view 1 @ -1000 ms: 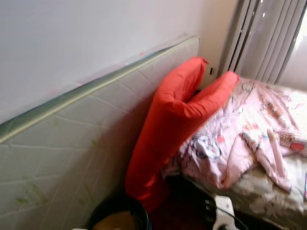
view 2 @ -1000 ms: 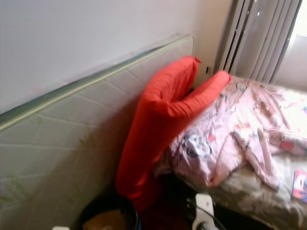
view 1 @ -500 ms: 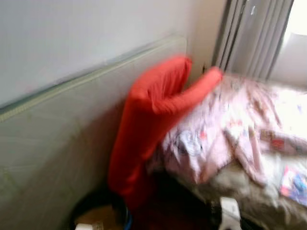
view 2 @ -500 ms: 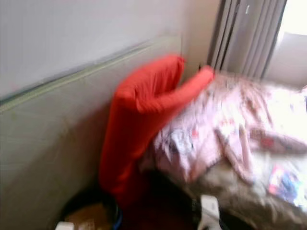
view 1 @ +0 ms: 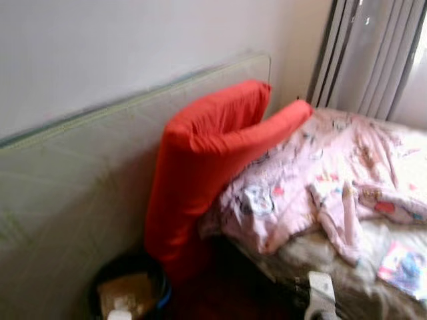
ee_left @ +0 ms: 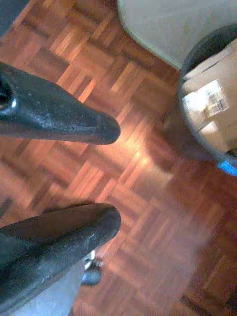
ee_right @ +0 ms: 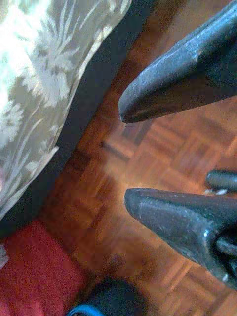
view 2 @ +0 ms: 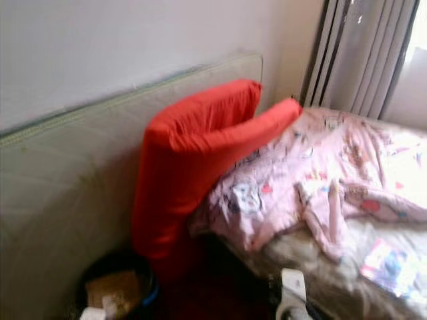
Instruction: Clean up the room
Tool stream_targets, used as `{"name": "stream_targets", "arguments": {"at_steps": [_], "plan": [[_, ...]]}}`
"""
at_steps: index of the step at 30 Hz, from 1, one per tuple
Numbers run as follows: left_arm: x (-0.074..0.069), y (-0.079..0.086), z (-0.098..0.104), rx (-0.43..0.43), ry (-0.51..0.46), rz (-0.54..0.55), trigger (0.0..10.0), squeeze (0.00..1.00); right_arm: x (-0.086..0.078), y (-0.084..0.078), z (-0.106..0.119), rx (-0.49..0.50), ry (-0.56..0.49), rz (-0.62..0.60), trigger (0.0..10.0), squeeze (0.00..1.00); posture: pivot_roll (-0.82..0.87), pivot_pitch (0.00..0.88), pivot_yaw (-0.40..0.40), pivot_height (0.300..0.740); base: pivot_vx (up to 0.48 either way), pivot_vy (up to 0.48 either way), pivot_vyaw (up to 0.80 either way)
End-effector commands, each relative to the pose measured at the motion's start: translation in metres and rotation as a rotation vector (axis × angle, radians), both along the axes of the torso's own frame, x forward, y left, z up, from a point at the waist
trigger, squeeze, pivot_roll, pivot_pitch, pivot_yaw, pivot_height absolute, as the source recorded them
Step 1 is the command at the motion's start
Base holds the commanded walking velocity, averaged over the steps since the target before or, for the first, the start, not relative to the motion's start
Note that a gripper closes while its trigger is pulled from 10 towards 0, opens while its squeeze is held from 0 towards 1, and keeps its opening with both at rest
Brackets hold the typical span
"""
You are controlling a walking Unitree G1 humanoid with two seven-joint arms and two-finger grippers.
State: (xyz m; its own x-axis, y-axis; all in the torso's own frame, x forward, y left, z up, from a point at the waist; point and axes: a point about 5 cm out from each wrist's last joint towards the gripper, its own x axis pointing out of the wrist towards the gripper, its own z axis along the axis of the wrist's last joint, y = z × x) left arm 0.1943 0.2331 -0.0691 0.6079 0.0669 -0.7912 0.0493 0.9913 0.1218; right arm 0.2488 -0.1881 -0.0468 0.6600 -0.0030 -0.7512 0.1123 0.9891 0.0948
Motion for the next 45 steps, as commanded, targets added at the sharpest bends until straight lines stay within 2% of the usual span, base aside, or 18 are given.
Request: {"name": "stream_targets", "arguments": {"at_steps": [1,20,33,37,45], "plan": [[0.0,0.002,0.0,0.013,0.016,-0.013,10.0,0.0,0.002,0.006,0.001,0.021,-0.008,-0.002,10.0,0.0,0.07,0.0,-0.01,0.74,0.0,-0.281,0.0],[-0.003,0.001,-0.002,0.015,0.026,-0.025,10.0,0.0,-0.001,0.006,-0.001,0.012,0.005,0.019,10.0,0.0,0.06,0.0,-0.009,0.74,0.0,-0.282,0.0],[-0.004,0.001,-0.002,0.019,0.025,-0.035,10.0,0.0,-0.002,0.007,-0.002,0.009,0.006,0.022,10.0,0.0,0.05,0.0,-0.001,0.74,0.0,0.0,0.0],[0.003,-0.013,-0.002,0.013,0.019,-0.049,10.0,0.0,-0.002,0.007,-0.003,0.012,0.007,0.018,10.0,0.0,0.05,0.0,0.0,0.74,0.0,-0.165,0.0],[0.004,-0.015,-0.002,0.006,0.016,-0.031,10.0,0.0,-0.002,0.007,-0.003,0.013,0.012,0.022,10.0,0.0,0.05,0.0,-0.002,0.74,0.0,-0.085,-0.45]]}}
